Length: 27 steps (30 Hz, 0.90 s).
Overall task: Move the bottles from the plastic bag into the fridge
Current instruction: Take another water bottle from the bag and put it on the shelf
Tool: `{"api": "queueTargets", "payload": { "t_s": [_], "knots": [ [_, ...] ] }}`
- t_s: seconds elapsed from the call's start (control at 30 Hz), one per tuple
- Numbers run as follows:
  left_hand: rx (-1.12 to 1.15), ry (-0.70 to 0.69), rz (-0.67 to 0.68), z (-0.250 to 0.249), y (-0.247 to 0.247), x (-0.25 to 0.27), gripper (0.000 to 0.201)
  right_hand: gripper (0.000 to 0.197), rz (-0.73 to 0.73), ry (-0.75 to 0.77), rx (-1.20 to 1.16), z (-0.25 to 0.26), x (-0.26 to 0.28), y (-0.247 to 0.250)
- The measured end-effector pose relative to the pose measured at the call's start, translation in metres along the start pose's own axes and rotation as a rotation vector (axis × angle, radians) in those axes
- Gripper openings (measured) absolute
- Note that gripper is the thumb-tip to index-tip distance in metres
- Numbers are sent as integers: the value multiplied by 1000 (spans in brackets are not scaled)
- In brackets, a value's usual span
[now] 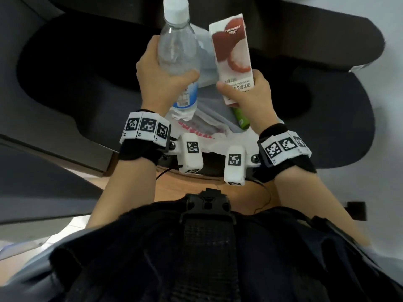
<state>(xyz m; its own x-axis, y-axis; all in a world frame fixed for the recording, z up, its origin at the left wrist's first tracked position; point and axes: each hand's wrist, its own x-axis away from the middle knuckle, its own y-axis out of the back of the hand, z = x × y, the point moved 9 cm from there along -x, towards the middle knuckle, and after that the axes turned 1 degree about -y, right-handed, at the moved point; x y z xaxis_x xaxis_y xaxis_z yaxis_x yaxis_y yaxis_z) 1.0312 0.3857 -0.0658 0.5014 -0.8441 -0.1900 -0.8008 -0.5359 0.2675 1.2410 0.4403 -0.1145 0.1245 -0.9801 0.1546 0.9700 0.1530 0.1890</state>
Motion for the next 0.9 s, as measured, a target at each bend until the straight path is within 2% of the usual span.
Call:
{"api": "queueTargets", "payload": {
  "t_s": [0.2, 0.4, 0.5, 0.6, 0.63, 0.73, 0.77, 0.83, 0.9],
  "knots": [
    [180, -73, -79, -38, 21, 39, 47, 47, 171, 42, -310, 31, 43, 1],
    [220, -107, -204, -56, 62, 115, 43, 41, 454, 90, -380, 55, 106, -20],
    [182, -79, -289, -53, 92, 155, 49, 44, 599, 108, -389, 60, 149, -48],
    [132, -87, -313, -51, 122, 192, 43, 23, 714, 72, -446, 61, 191, -77],
    [123, -94, -320, -51, 134, 203, 40, 22, 757, 49, -462, 61, 204, -88],
    [115, -107, -385, -49, 174, 237, 39, 53, 835, 5, -461, 60, 241, -121],
    [108, -104, -420, -48, 190, 248, 39, 56, 864, 1, -460, 62, 255, -134],
    [88, -95, -468, -45, 220, 269, 41, 47, 932, -3, -473, 66, 281, -161],
    [65, -85, -497, -42, 252, 290, 44, 30, 986, -12, -480, 67, 304, -189]
  ]
}}
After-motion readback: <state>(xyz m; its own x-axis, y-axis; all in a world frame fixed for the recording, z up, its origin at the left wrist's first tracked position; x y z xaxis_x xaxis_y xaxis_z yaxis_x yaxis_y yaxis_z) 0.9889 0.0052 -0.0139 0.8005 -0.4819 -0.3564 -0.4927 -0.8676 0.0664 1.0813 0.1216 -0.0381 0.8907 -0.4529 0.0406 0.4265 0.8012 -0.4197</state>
